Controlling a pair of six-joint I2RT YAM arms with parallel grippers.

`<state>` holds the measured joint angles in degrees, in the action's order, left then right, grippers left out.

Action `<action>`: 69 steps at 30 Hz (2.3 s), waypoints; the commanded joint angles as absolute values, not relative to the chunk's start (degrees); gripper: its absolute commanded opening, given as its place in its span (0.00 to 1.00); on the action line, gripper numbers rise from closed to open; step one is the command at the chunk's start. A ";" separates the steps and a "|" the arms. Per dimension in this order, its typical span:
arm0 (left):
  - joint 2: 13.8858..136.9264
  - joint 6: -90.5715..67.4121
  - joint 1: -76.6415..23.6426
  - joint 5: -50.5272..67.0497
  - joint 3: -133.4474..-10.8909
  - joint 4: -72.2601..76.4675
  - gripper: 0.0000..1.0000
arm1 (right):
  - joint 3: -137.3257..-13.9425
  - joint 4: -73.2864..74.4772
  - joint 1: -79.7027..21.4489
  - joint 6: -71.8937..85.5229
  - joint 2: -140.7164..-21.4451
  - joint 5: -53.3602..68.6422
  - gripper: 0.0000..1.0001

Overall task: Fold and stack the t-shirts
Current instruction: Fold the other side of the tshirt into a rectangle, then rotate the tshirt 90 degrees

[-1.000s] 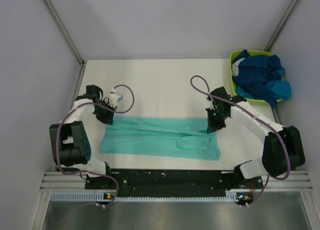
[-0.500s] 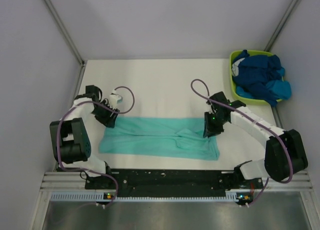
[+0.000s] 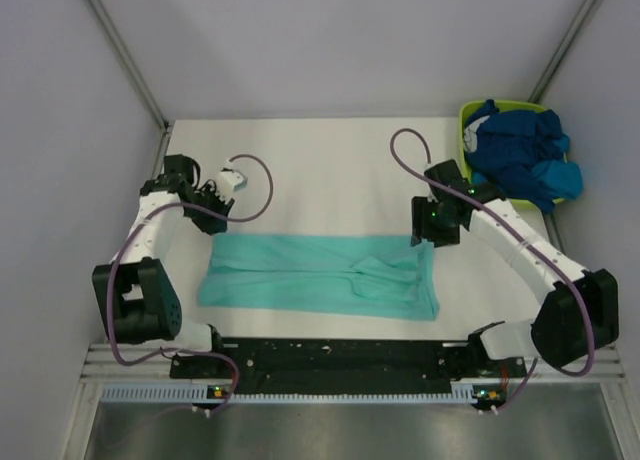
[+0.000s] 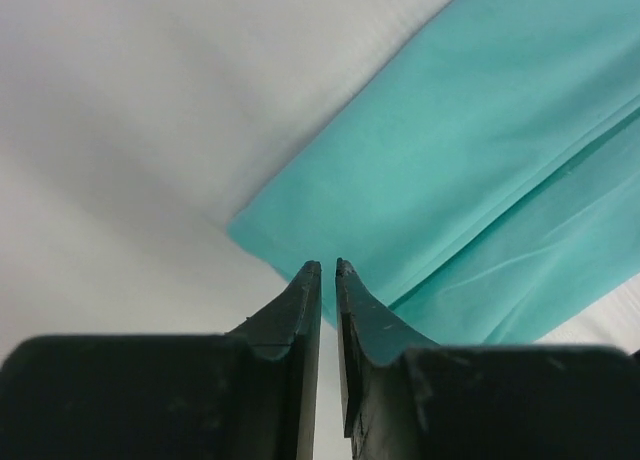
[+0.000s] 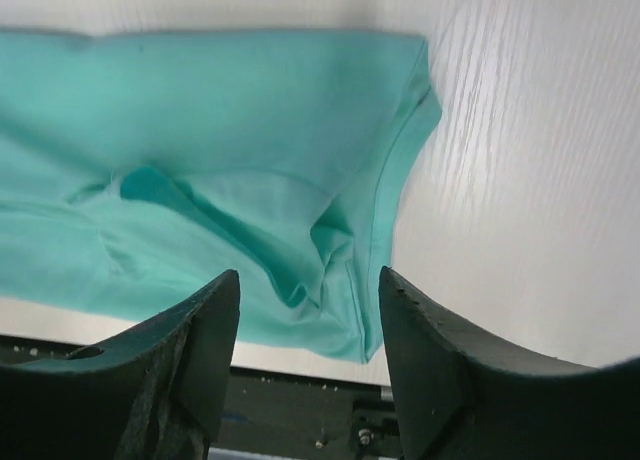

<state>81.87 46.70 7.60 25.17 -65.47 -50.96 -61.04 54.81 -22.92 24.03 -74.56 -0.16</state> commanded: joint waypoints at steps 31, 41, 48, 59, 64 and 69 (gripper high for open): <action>83.49 42.99 7.38 28.74 -62.30 -47.38 0.63 | -72.60 36.82 -12.83 10.45 -101.08 -2.90 0.51; 99.75 36.38 7.38 16.44 -73.21 -38.76 0.65 | -56.01 46.48 -12.83 23.98 -76.93 -1.77 0.57; 102.22 40.07 7.38 20.13 -70.58 -39.29 0.61 | -39.39 41.68 -12.83 31.63 -69.61 7.46 0.56; 95.20 44.29 7.73 17.06 -58.99 -39.99 0.00 | -44.10 33.58 -9.24 27.52 -85.58 4.39 0.00; 90.01 46.93 7.91 16.78 -50.55 -43.14 0.00 | -63.50 34.10 -8.35 22.33 -99.89 2.64 0.00; 81.49 54.74 4.67 25.65 -43.08 -52.55 0.05 | -92.41 38.92 -8.35 18.82 -121.08 7.19 0.00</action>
